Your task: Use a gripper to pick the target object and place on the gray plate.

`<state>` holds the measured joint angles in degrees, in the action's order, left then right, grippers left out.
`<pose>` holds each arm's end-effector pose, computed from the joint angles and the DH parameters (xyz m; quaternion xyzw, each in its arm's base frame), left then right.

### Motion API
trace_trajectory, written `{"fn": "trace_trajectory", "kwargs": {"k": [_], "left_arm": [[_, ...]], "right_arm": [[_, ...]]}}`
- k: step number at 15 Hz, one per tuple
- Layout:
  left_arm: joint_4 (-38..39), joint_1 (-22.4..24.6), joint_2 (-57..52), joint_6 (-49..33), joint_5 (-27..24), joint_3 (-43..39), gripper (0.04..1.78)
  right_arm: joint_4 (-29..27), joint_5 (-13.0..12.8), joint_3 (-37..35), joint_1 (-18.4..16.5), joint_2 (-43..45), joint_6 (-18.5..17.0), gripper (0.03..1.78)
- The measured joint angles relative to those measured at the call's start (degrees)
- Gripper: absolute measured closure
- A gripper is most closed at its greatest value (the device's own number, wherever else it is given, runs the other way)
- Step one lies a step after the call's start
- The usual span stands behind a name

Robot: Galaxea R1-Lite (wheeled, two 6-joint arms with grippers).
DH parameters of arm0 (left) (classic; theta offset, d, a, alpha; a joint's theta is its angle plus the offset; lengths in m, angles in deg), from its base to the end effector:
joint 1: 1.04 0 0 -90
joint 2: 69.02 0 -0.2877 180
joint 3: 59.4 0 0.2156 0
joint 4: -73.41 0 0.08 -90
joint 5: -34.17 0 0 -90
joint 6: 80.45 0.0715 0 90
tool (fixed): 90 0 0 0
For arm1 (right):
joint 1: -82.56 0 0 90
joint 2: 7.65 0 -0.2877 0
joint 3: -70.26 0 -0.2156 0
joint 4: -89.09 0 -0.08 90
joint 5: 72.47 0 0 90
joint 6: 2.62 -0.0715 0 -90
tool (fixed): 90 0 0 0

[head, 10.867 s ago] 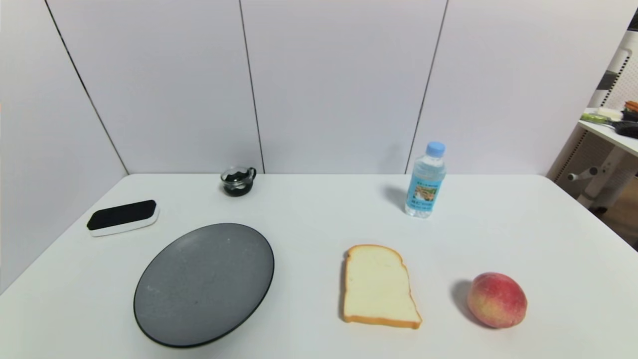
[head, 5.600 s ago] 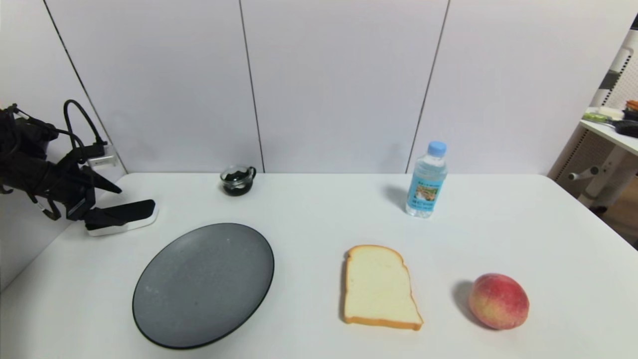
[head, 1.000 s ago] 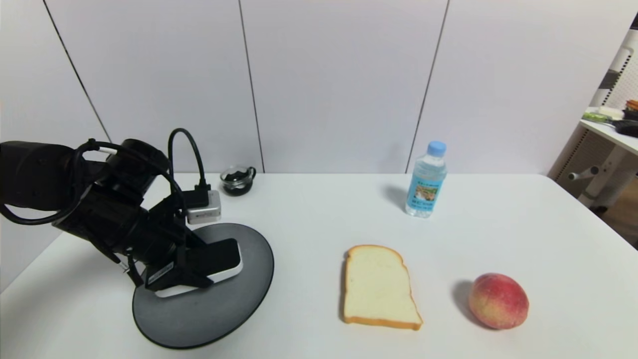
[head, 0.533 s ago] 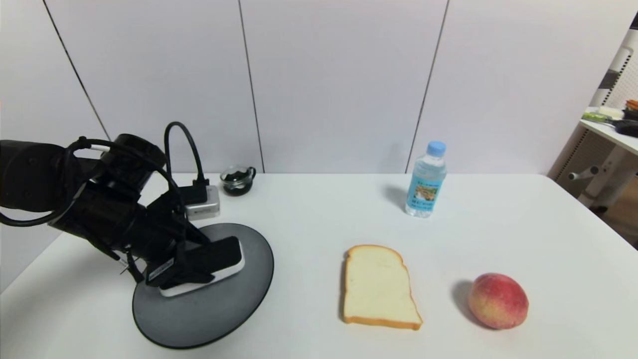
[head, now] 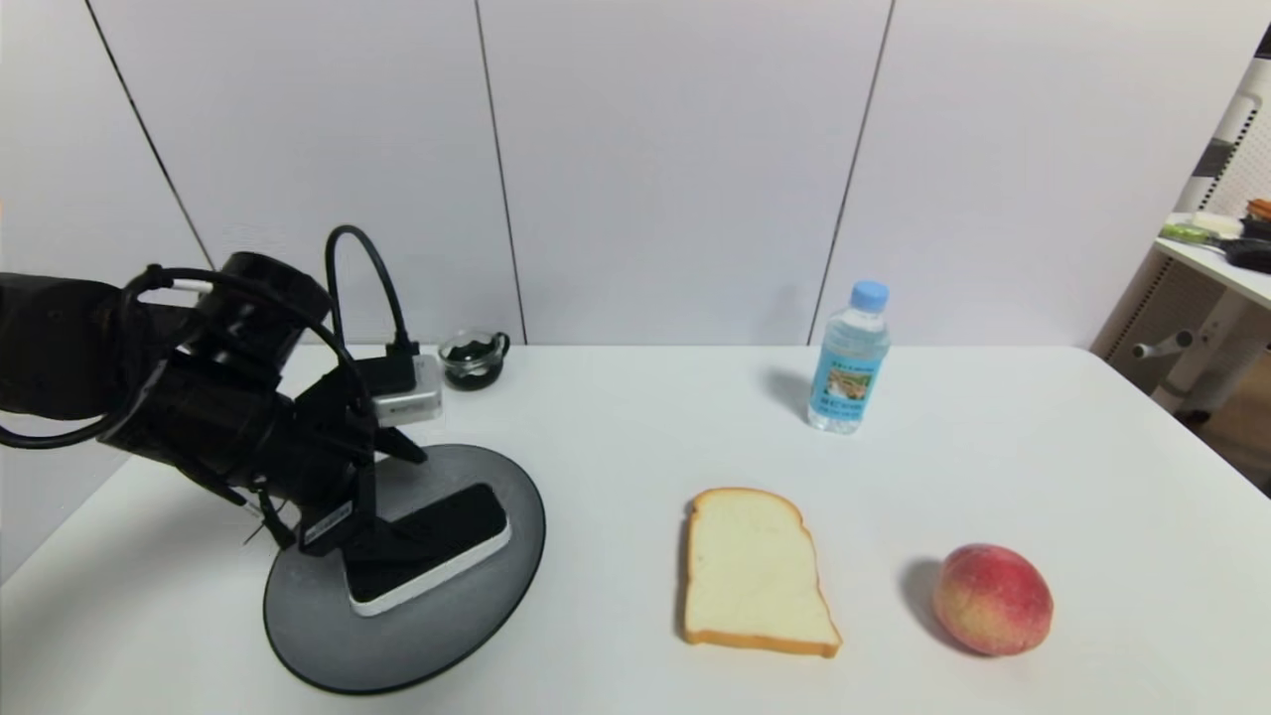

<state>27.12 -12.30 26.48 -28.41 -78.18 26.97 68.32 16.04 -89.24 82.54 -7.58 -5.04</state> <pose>0.3118 -0.0898 0.1319 0.3314 0.3036 -0.4330 0.7813 0.0656 -0.0019 0.0749 0.0211 0.0015 -0.0132 0.9997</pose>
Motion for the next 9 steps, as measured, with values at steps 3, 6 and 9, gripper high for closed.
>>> {"fn": "trace_trajectory", "kwargs": {"k": [3, 6, 9], "left_arm": [[1.2, 0.0, -4.1, -5.0, 4.3, 2.8, 0.24], [9.4, 0.3, -9.6, -15.0, 11.3, 3.3, 0.2], [13.9, 0.9, -16.9, -24.5, 19.8, 0.7, 0.17]], "right_arm": [[0.0, 0.0, 0.0, 0.0, 0.0, 0.0, 0.1], [0.0, 0.0, 0.0, 0.0, 0.0, 0.0, 0.1], [0.0, 0.0, 0.0, 0.0, 0.0, 0.0, 0.1]]}}
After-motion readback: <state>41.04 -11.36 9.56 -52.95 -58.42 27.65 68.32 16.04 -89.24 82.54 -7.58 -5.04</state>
